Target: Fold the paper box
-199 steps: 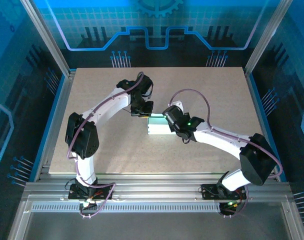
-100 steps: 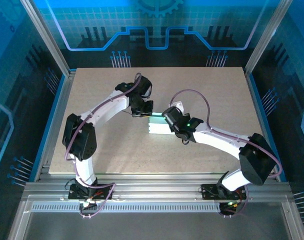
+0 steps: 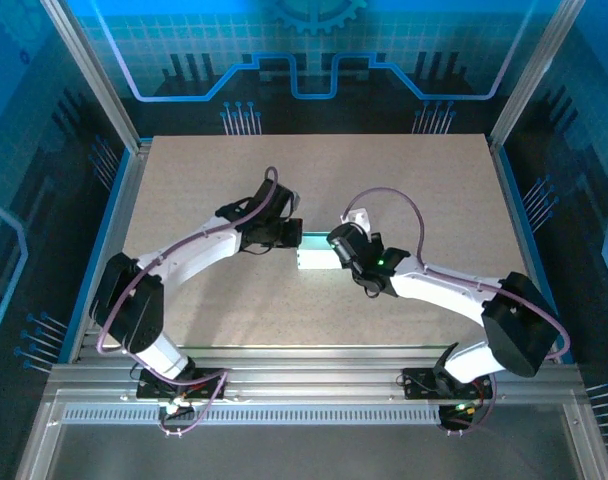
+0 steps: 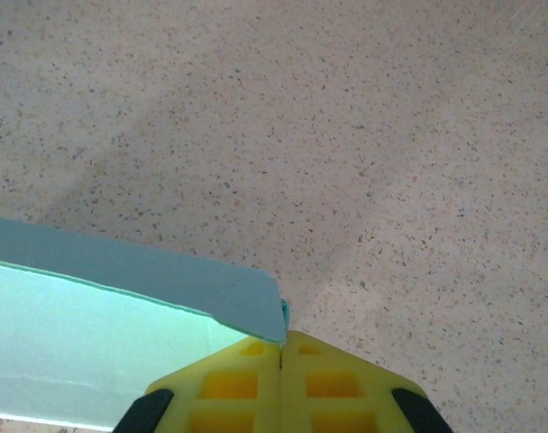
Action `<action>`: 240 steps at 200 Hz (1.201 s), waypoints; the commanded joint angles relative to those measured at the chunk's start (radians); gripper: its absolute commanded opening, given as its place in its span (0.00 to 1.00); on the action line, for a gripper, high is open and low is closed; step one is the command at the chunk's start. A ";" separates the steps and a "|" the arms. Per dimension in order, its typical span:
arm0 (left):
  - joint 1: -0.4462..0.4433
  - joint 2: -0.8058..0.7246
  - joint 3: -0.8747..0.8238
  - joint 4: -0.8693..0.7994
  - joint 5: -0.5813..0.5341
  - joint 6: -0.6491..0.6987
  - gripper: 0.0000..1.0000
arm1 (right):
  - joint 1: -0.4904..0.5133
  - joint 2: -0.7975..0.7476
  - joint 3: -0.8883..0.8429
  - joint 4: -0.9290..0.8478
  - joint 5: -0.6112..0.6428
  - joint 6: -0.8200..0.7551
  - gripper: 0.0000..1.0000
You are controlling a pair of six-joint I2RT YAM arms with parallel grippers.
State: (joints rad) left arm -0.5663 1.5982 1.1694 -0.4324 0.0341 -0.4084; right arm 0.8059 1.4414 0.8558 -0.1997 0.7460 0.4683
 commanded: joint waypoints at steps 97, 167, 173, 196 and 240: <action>-0.130 -0.080 -0.413 0.580 -0.263 0.050 0.00 | 0.062 -0.008 -0.108 0.124 0.015 -0.010 0.02; -0.131 -0.070 -0.433 0.583 -0.309 0.054 0.00 | 0.081 -0.162 -0.118 0.097 0.010 -0.079 0.51; -0.130 -0.067 -0.433 0.586 -0.308 0.053 0.00 | 0.087 -0.177 -0.113 0.079 0.019 -0.085 0.54; -0.132 -0.058 -0.451 0.622 -0.300 0.052 0.00 | 0.098 -0.243 -0.112 0.065 0.019 -0.109 0.63; -0.139 -0.062 -0.491 0.685 -0.302 0.090 0.00 | -0.026 -0.291 -0.063 0.049 -0.196 0.020 0.70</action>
State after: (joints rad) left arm -0.6895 1.5082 0.7326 0.2901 -0.2733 -0.3534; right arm 0.8577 1.1610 0.7380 -0.1165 0.6868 0.3939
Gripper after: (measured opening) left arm 0.049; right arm 0.699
